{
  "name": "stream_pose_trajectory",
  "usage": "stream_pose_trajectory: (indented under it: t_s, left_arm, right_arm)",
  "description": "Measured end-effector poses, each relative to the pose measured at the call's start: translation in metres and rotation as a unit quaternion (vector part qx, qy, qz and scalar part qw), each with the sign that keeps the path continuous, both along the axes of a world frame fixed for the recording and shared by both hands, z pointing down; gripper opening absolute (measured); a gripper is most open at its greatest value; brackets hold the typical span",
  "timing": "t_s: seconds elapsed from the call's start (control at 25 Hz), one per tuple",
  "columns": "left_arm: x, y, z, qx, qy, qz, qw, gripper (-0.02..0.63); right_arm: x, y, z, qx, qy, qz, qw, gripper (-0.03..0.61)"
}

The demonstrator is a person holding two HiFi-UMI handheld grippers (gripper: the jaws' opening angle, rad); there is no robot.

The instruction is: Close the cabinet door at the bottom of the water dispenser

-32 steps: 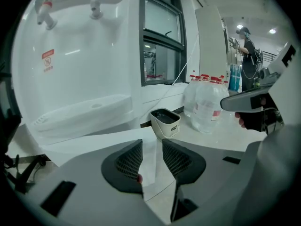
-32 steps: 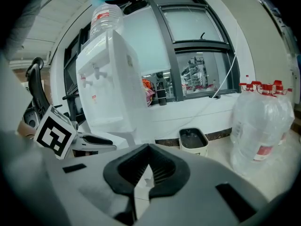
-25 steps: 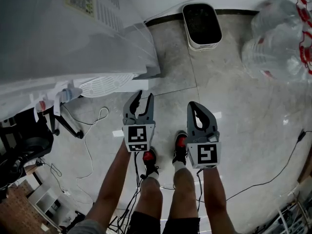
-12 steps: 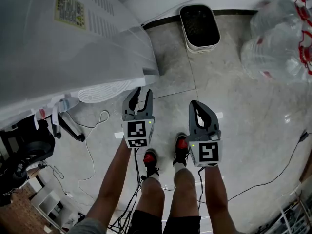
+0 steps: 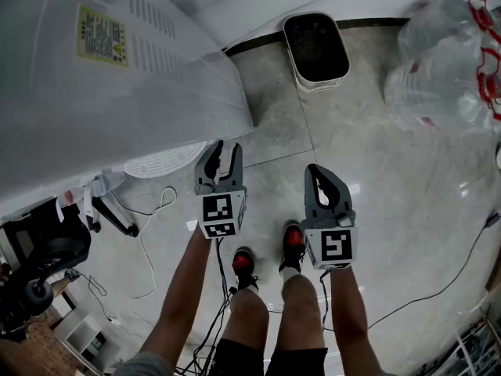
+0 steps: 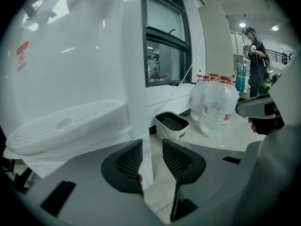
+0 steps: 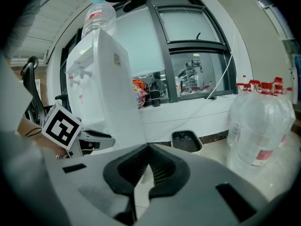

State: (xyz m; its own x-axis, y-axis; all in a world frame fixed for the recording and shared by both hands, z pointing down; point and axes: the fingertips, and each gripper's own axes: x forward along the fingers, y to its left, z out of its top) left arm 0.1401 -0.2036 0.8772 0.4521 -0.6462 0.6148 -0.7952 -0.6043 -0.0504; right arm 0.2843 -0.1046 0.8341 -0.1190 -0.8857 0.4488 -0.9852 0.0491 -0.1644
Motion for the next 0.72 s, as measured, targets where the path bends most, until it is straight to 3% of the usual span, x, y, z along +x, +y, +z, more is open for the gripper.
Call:
stream_pose_trajectory:
  t_s: [0.36, 0.72]
  left_arm:
    - [0.005, 0.009, -0.019, -0.006, 0.003, 0.002, 1.0, 0.15]
    - [0.019, 0.032, -0.106, 0.002, 0.016, 0.002, 0.9999, 0.15]
  right_arm:
    - [0.006, -0.001, -0.021, 0.001, 0.004, 0.003, 1.0, 0.017]
    - [0.016, 0.009, -0.096, 0.004, 0.005, 0.003, 1.0, 0.017]
